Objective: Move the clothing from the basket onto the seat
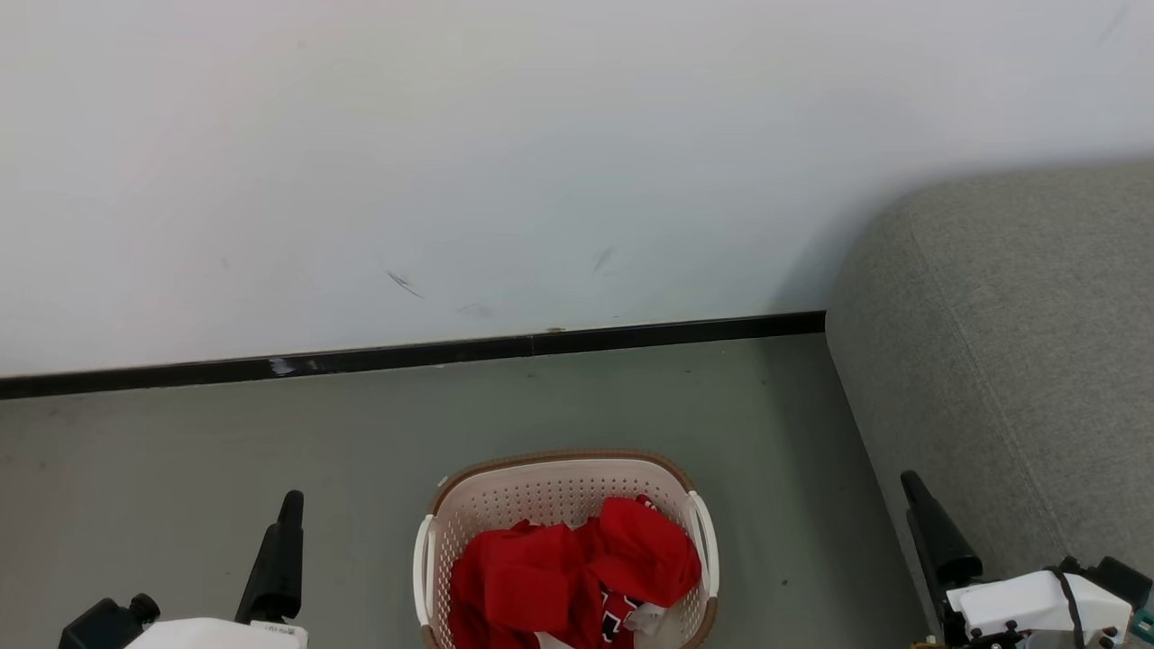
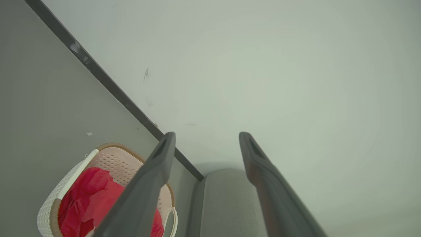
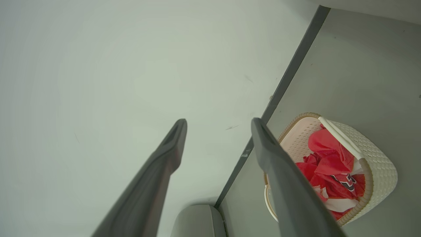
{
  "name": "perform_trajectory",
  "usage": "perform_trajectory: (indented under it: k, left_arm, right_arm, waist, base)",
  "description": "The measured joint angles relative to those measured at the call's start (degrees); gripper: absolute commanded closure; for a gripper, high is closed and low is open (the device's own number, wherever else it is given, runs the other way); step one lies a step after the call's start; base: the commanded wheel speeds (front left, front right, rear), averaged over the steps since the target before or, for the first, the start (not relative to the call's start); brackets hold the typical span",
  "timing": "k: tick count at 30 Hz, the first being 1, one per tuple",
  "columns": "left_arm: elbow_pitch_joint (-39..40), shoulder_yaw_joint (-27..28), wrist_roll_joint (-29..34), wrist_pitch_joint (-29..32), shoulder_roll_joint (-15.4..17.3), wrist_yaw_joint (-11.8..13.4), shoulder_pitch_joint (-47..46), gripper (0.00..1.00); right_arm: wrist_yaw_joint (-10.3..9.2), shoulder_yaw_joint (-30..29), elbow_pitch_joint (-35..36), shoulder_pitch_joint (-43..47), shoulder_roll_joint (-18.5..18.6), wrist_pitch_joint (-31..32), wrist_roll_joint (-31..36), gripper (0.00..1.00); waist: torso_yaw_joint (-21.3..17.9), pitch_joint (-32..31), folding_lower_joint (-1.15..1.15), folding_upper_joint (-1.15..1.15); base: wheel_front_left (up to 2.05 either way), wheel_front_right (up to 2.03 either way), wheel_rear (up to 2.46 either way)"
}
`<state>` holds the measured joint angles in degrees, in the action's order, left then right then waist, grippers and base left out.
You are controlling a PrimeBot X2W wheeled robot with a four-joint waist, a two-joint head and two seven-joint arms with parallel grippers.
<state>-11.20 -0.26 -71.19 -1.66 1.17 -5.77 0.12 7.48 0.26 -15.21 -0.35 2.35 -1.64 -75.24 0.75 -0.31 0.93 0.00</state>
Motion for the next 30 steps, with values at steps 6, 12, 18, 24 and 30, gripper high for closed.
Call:
perform_trajectory:
  k: [6, 12, 18, 24, 30]
  left_arm:
    - [1.7, -0.9, 6.2, -1.1, 0.4, 0.6, 0.0, 0.00]
    - [3.4, -2.0, 12.5, -2.5, 0.5, 1.8, 0.0, 0.00]
    - [4.9, -3.1, 19.8, -3.5, 0.7, 3.1, 0.0, 0.00]
    - [6.4, -4.1, 27.5, -4.8, 1.2, 4.7, 0.0, 0.00]
    - [7.0, -5.3, 35.6, -6.1, 2.4, 6.5, 0.0, 0.00]
  right_arm:
    - [0.00, 0.0, 1.2, -0.1, 0.0, -1.0, 6.1, 0.00]
    - [0.00, 0.6, 1.9, -0.1, 0.0, -2.4, 12.7, 0.00]
    - [0.00, 1.4, 2.2, -0.1, 0.1, -3.5, 20.2, 0.00]
    - [0.00, 2.2, 2.9, -0.2, 0.1, -4.8, 27.2, 0.00]
    - [0.00, 2.6, 3.4, -0.2, 0.1, -6.0, 35.1, 0.00]
  waist:
    - [0.2, -0.1, 0.07, 0.00]
    - [0.4, 0.0, -0.04, 0.00]
    - [0.6, 0.2, -0.34, 0.00]
    - [0.8, 0.5, -0.63, 0.00]
    - [1.0, 0.8, -0.79, 0.00]
  base:
    - [0.00, 0.00, 0.00]
    - [0.00, 0.00, 0.00]
    - [0.00, 0.00, 0.00]
    - [0.00, 0.00, 0.00]
    - [0.00, 0.00, 0.00]
